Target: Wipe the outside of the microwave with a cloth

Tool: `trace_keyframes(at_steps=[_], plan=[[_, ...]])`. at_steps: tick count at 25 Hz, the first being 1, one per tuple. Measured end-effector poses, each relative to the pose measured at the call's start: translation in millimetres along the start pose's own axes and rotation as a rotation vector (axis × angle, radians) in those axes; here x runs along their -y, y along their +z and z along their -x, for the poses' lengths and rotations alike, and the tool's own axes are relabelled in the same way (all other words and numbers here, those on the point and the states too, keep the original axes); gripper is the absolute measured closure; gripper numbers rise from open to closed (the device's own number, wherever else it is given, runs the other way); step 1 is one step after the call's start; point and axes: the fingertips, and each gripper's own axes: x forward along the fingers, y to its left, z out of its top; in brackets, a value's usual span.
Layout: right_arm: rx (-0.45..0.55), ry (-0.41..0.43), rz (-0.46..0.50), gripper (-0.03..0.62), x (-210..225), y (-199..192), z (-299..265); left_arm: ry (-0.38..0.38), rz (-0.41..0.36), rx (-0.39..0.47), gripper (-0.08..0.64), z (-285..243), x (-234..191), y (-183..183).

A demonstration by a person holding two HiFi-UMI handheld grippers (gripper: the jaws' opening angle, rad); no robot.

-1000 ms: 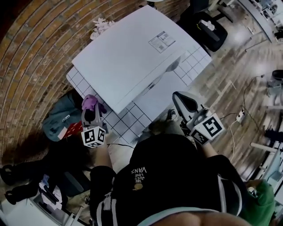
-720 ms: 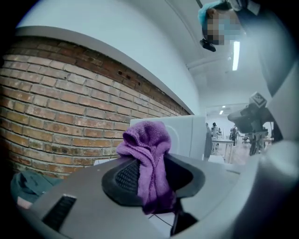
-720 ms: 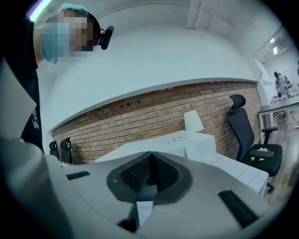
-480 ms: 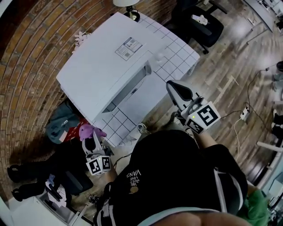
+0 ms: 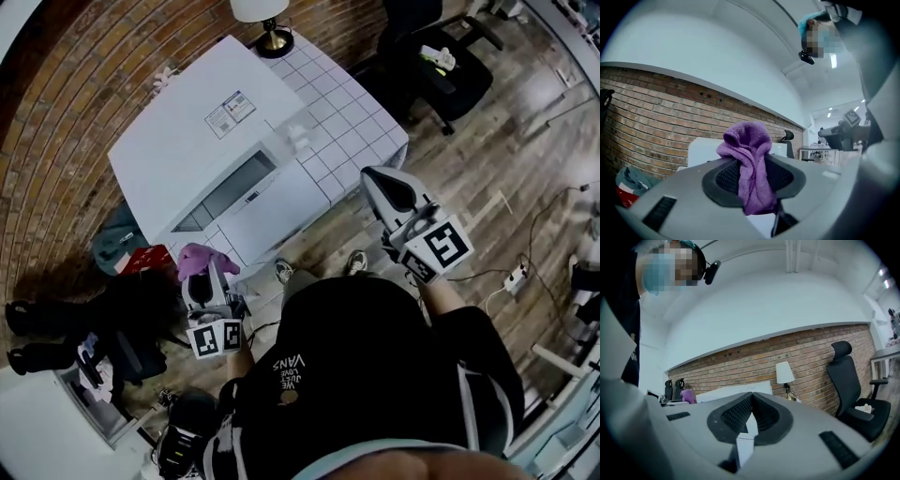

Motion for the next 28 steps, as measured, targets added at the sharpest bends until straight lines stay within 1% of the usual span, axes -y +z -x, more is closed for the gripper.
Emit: trace_keyframes(at_steps=[4,8,13,16,18,21,23,24,26,28], plan=[[0.015,0.008,-0.003,0.594,26,3,24,-0.045,0.004,0.016,0.419,-22,54,2],[0.036,-0.002,-0.020,0.594,51,7,39,-0.106,-0.009,0.013,0.419,-50,97,6],[0.035,-0.024,-0.017,0.594,82,3,40,-0.171,-0.018,0.023,0.419,-98,133,11],[0.055,-0.008,-0.022,0.594,98,9,27,-0.185,-0.006,0.039,0.419,-129,149,12],[0.058,0.010,-0.018,0.594,110,11,16,-0.187,-0.001,0.035,0.419,-145,158,9],[0.047,0.058,-0.012,0.594,126,14,-3,-0.172,0.006,0.020,0.419,-167,165,8],[0.030,0.081,-0.016,0.594,139,16,-17,-0.154,0.034,0.048,0.419,-180,170,16],[0.014,0.092,-0.019,0.594,146,16,-25,-0.139,0.041,0.056,0.419,-185,170,18],[-0.009,0.116,-0.023,0.594,155,17,-41,-0.094,0.025,0.038,0.419,-190,165,15],[-0.004,0.144,-0.029,0.594,159,23,-59,-0.060,0.015,0.021,0.419,-193,161,12]])
